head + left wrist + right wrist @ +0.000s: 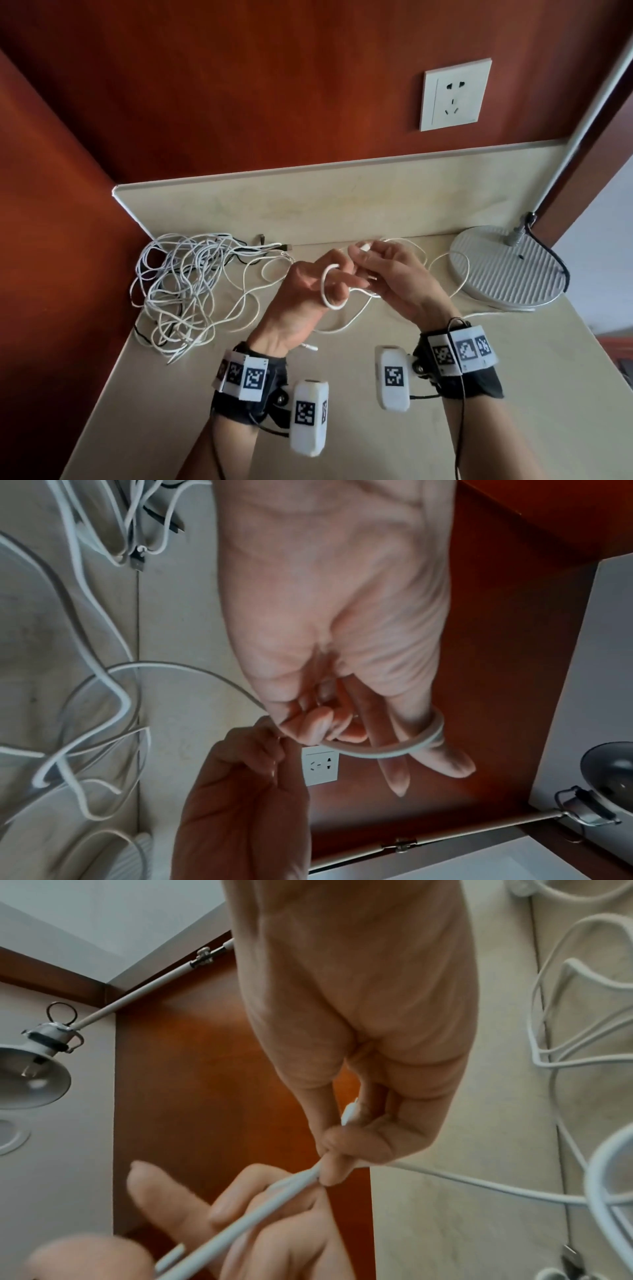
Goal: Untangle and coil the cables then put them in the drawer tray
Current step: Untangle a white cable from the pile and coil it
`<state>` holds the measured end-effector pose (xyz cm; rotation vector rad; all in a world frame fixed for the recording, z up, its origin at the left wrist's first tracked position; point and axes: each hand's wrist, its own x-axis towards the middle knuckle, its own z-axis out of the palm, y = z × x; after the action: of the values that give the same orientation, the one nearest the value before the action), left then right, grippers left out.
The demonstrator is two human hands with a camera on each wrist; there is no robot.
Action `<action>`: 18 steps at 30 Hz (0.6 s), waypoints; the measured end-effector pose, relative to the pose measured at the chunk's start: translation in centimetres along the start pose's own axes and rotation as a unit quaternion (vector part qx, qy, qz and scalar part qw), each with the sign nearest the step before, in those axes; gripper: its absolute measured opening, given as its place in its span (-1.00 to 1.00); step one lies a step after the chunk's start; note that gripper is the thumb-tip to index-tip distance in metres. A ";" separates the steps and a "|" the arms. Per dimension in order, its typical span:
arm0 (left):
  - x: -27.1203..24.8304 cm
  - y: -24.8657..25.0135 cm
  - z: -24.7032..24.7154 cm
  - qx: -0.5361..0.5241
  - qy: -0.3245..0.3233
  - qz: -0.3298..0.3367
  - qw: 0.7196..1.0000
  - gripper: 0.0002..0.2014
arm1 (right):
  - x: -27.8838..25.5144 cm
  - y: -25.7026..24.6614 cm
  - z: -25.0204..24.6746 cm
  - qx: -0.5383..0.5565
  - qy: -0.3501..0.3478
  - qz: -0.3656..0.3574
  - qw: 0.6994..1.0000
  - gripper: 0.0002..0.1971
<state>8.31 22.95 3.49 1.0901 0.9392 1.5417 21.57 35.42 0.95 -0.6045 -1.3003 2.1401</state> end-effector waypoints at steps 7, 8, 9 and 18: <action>-0.4 -0.9 0.5 0.082 0.067 -0.024 0.994 -0.54 | -0.4 -0.2 0.7 -0.038 0.081 -0.086 0.992 -0.71; -0.4 -1.1 0.6 0.085 0.064 -0.030 0.994 -0.54 | -0.5 -0.5 0.9 -0.045 0.075 -0.096 0.992 -0.74; -0.5 -1.3 0.6 0.083 0.057 -0.038 0.994 -0.56 | -0.6 -0.7 0.9 -0.058 0.064 -0.102 0.991 -0.75; -0.7 -1.8 0.8 0.108 -0.022 -0.102 0.989 -0.53 | -1.4 -1.5 0.3 -0.270 -0.060 -0.140 0.951 -0.72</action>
<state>9.60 22.65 1.93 1.1353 1.1707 1.2657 22.78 34.86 2.54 -0.4648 -1.9366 1.6080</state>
